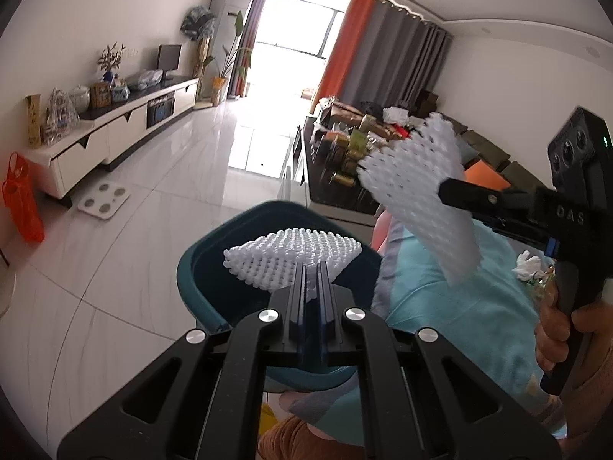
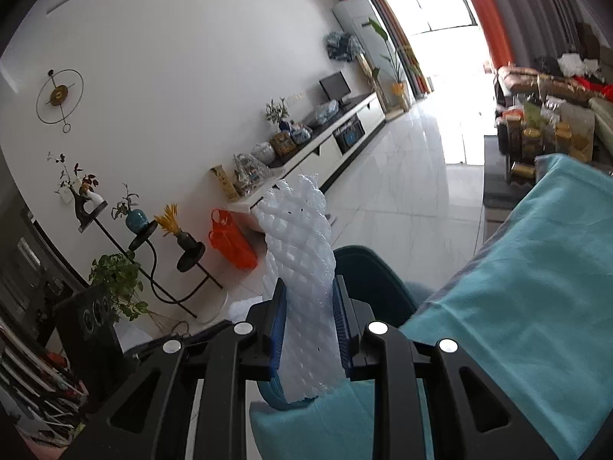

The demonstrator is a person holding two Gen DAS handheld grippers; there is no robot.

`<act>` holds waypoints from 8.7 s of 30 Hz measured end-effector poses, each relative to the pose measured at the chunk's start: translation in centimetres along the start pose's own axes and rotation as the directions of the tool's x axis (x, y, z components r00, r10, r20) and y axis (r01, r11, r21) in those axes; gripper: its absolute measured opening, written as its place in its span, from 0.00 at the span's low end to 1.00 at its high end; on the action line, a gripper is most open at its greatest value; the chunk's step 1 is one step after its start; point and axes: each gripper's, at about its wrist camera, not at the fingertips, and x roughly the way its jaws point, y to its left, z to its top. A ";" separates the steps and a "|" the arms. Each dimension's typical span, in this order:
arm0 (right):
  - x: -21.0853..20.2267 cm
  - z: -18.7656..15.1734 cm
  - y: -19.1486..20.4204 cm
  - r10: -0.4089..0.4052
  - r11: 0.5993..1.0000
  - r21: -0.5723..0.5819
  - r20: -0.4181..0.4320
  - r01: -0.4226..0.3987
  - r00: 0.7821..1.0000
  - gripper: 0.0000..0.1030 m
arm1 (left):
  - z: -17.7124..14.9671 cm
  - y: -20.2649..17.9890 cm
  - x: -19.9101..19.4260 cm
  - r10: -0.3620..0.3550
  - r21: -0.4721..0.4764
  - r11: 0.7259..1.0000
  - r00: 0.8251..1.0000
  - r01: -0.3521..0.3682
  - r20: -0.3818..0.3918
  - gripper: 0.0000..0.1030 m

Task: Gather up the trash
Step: 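Carry both white foam nets to the teal bin and release them, then return both tools to the table and grasp the dotted paper cup with the left tool, then grasp the white paper cup with the right tool while the left tool holds its cup, then carry both paper cups to the teal bin and open both tools to drop them, then move both tools back to the table and grasp white tissue with the left tool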

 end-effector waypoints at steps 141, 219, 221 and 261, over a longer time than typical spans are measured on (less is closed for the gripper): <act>-32.7 -16.0 -13.5 -0.489 0.832 0.444 0.302 0.333 0.818 0.47 | -6.7 -29.9 2.1 -0.579 0.301 0.735 0.794 0.607 -0.186 0.26; 2.0 -0.7 -1.2 -0.181 0.983 -0.001 -0.109 0.181 0.978 0.47 | -0.5 -1.8 3.8 -0.009 -0.024 1.000 0.999 0.008 -0.034 0.26; 2.9 -0.5 -1.2 -0.188 0.982 -0.005 -0.122 0.189 0.974 0.47 | -0.6 -1.8 4.6 -0.002 -0.025 1.000 0.999 0.001 -0.042 0.26; -10.7 -2.5 -1.7 -0.182 0.983 -0.004 0.080 0.183 0.980 0.48 | -3.0 -14.2 3.9 -0.259 0.185 0.948 0.966 0.259 -0.026 0.55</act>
